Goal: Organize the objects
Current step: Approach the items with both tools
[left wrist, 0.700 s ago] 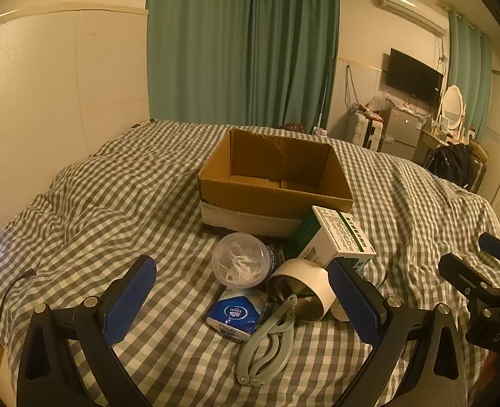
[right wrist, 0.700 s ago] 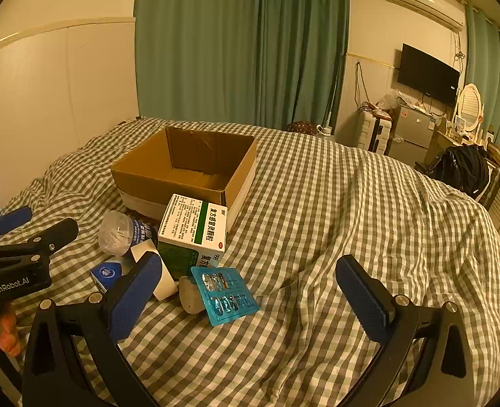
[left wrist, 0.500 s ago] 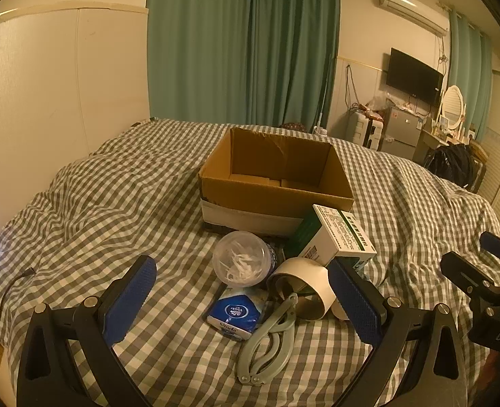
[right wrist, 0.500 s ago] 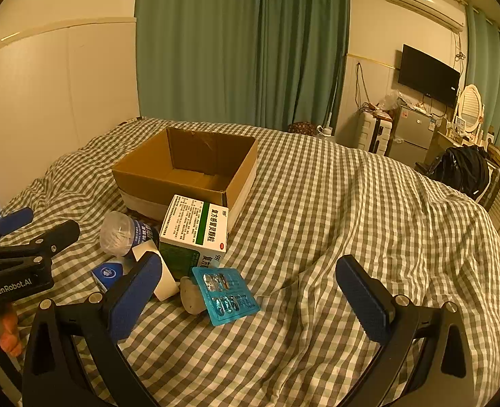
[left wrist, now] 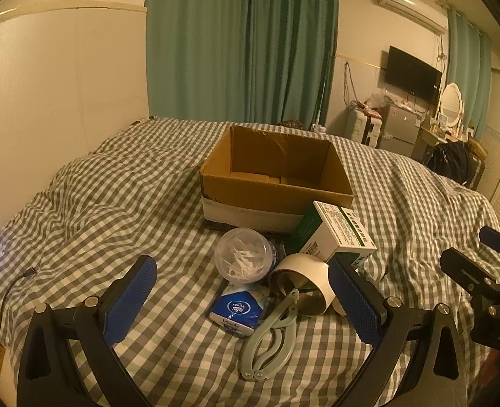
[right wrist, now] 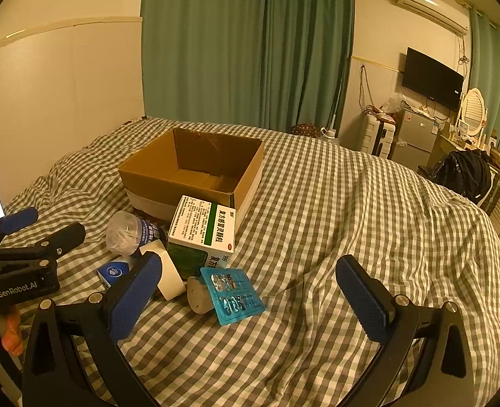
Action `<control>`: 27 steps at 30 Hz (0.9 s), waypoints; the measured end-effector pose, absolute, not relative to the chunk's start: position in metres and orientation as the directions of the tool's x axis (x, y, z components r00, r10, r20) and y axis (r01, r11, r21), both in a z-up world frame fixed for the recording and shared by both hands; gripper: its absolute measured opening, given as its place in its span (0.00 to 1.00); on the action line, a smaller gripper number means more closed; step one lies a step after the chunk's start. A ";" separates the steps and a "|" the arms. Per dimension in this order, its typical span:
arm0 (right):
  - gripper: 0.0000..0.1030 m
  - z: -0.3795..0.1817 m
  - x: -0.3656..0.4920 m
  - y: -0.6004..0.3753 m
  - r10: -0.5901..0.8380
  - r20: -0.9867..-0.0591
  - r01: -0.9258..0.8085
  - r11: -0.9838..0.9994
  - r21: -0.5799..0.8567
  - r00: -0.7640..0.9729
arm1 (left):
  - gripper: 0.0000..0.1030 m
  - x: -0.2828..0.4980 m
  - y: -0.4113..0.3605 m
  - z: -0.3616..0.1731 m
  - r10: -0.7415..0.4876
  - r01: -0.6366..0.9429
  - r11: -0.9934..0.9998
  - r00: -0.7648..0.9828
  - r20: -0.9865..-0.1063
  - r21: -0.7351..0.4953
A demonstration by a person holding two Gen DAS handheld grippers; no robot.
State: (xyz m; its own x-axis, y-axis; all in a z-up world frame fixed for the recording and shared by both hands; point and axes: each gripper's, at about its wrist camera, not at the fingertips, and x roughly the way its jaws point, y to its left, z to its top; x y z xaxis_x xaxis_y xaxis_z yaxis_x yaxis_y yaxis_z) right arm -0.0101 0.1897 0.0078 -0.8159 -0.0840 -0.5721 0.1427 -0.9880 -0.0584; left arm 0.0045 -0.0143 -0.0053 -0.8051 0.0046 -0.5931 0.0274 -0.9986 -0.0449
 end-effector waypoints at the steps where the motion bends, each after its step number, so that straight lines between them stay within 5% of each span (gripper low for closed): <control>1: 1.00 0.008 -0.010 0.190 -0.084 -0.572 0.143 -0.988 -0.058 -0.816 | 1.00 0.005 -0.014 -0.005 0.004 0.027 -0.999 -0.804 -0.594 -0.043; 27: 1.00 0.012 -0.055 0.178 -0.133 -0.592 0.195 -0.980 -0.042 -0.795 | 1.00 -0.035 -0.018 -0.032 -0.007 0.056 -0.997 -0.723 -0.691 -0.049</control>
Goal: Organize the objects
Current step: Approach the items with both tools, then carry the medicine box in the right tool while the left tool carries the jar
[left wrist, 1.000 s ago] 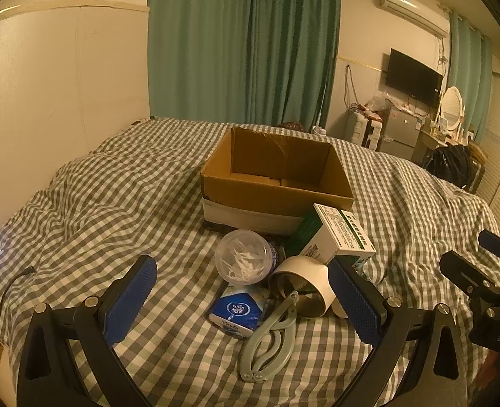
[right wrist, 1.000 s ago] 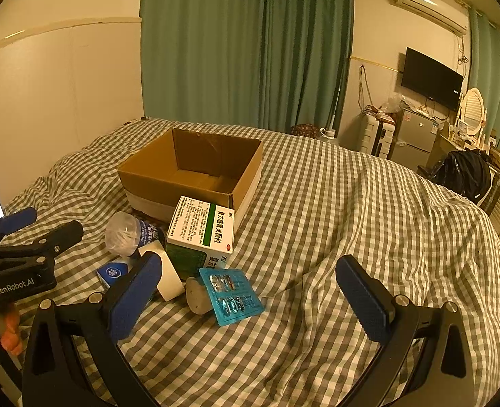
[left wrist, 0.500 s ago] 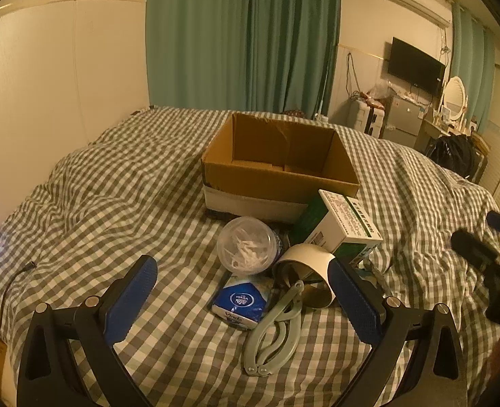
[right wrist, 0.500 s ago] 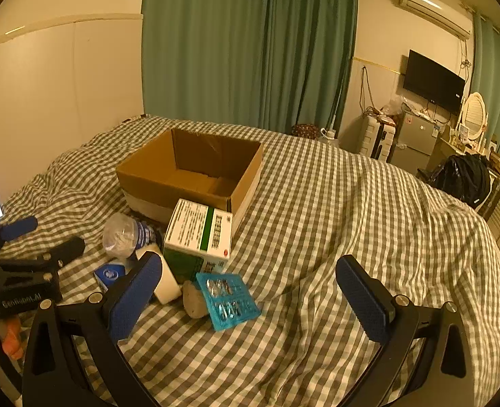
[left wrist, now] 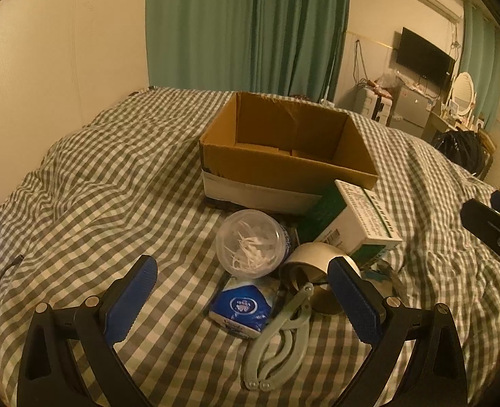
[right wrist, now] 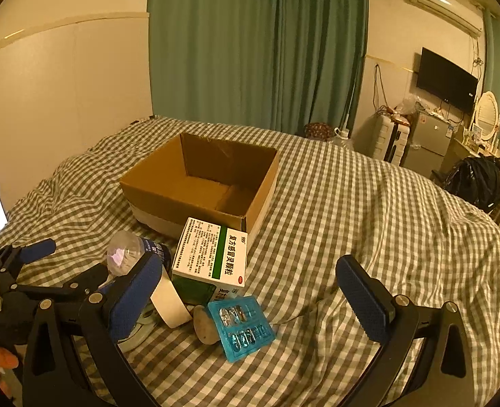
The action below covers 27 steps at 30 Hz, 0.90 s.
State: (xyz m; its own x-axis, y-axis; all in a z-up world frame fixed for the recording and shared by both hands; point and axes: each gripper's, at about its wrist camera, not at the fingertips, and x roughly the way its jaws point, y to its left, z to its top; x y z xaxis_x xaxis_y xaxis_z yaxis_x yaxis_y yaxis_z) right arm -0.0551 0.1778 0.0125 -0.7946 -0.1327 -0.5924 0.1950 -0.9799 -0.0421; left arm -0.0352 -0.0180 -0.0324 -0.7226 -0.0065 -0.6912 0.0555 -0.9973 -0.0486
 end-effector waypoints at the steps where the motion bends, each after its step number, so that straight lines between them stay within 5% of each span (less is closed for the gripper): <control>1: 1.00 0.011 -0.057 0.179 -0.135 -0.595 0.195 -0.980 -0.038 -0.792 | 1.00 -0.040 -0.017 -0.035 -0.013 0.057 -0.998 -0.718 -0.696 -0.041; 21: 1.00 -0.054 -0.139 0.151 -0.240 -0.756 0.255 -0.962 0.099 -0.609 | 0.98 -0.116 -0.021 -0.094 0.051 -0.020 -0.999 -0.629 -0.776 -0.049; 24: 1.00 -0.068 -0.147 0.152 -0.268 -0.785 0.244 -0.957 0.153 -0.558 | 0.89 -0.122 -0.029 -0.104 0.148 -0.019 -0.985 -0.601 -0.785 -0.171; 27: 0.99 -0.084 -0.151 0.151 -0.247 -0.812 0.228 -0.963 0.144 -0.529 | 0.67 -0.121 -0.032 -0.106 0.223 -0.036 -0.967 -0.589 -0.777 -0.250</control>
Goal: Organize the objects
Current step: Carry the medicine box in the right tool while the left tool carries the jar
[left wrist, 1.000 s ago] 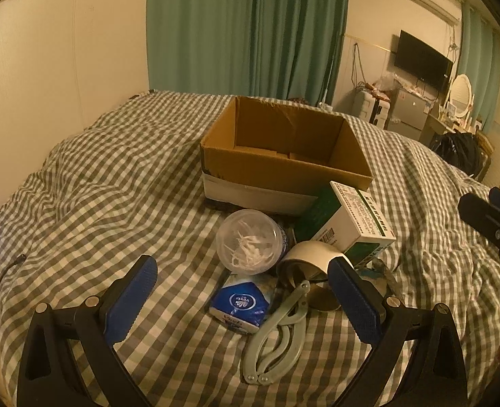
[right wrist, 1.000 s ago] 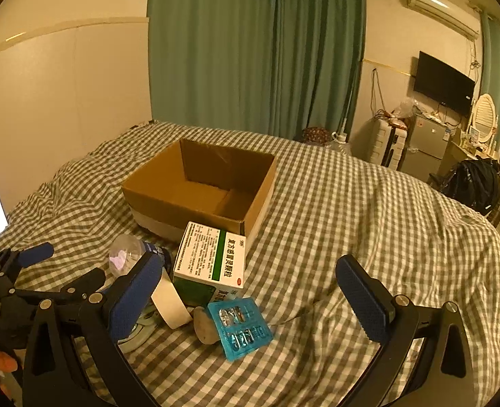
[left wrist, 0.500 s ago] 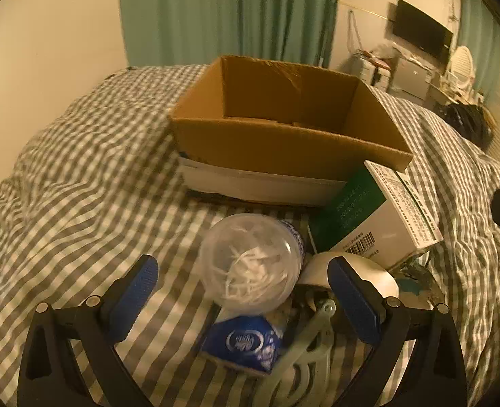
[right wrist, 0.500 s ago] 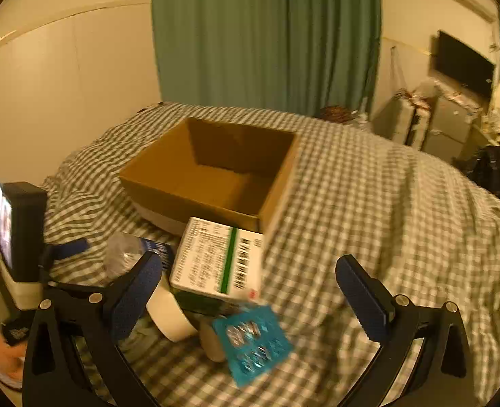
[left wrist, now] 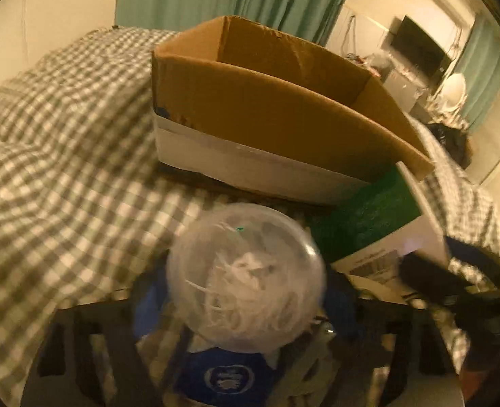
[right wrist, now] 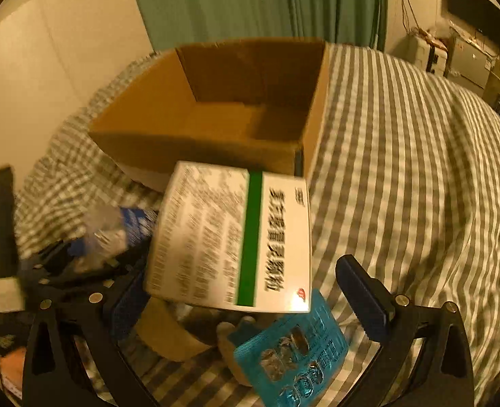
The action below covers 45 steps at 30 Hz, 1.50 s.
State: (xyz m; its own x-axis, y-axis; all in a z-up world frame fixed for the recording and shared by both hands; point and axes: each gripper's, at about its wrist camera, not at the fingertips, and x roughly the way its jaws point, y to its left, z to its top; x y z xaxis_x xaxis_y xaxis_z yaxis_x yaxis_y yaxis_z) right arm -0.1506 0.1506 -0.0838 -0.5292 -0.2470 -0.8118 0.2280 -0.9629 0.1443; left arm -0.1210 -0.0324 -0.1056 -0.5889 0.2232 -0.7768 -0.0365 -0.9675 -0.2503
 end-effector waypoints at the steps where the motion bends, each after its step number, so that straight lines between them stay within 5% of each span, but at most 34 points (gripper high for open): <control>1: 0.91 -0.086 -0.150 0.152 -0.271 -0.808 0.233 -0.957 0.171 -0.523 | 0.67 -0.119 -0.031 -0.105 0.227 -0.047 -0.968 -0.592 -0.774 -0.248; 3: 0.75 -0.086 -0.146 0.155 -0.334 -0.793 0.248 -0.939 0.237 -0.509 | 0.67 -0.114 -0.028 -0.101 0.200 -0.053 -0.976 -0.606 -0.770 -0.212; 13: 0.75 -0.031 -0.108 0.161 -0.304 -0.727 0.277 -0.947 0.162 -0.616 | 0.64 -0.078 -0.023 -0.061 0.105 -0.030 -0.993 -0.662 -0.742 -0.114; 29: 0.75 0.070 -0.043 0.174 -0.242 -0.574 0.284 -0.959 0.017 -0.782 | 0.64 -0.027 -0.018 0.057 0.041 -0.031 -0.999 -0.813 -0.581 -0.028; 45: 0.75 0.126 -0.105 0.150 -0.216 -0.474 0.285 -0.955 -0.079 -0.854 | 0.64 -0.105 -0.023 0.109 0.013 -0.025 -1.000 -0.872 -0.489 0.018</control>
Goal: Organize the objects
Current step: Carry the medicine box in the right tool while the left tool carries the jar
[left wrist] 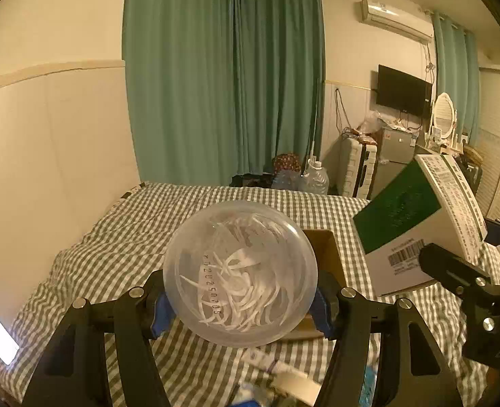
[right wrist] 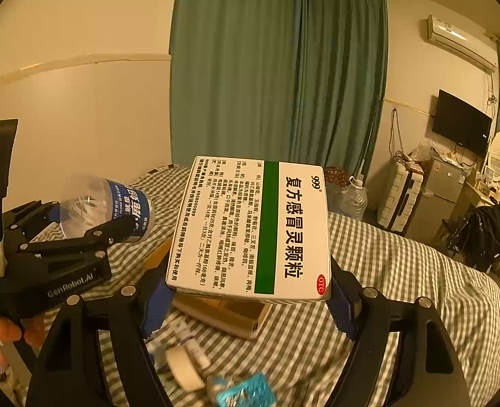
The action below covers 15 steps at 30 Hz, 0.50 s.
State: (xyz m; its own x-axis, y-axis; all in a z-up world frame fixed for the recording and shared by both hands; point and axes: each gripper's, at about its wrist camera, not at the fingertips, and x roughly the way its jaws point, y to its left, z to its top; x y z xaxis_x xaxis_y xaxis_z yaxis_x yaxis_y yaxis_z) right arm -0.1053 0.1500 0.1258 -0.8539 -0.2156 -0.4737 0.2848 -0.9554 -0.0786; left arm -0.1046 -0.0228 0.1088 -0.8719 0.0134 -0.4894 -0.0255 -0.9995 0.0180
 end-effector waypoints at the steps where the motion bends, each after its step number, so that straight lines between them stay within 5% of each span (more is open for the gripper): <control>1: 0.75 0.122 -0.112 0.149 -0.217 -0.477 0.286 -0.955 -0.078 -0.852 | 0.64 -0.112 -0.021 0.106 0.013 -0.027 -0.999 -0.870 -0.493 0.020; 15: 0.75 0.024 -0.236 0.125 -0.228 -0.604 0.317 -0.948 -0.043 -0.764 | 0.64 -0.222 -0.027 0.002 -0.048 0.013 -0.998 -0.795 -0.605 0.062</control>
State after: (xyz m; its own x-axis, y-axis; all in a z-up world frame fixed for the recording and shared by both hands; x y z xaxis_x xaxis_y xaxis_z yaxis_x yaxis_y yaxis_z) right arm -0.2358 0.1254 0.0239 -0.7640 -0.2276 -0.6037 0.3165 -0.9476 -0.0433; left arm -0.2219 -0.0271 0.0016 -0.7948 -0.0479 -0.6050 0.0129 -0.9980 0.0620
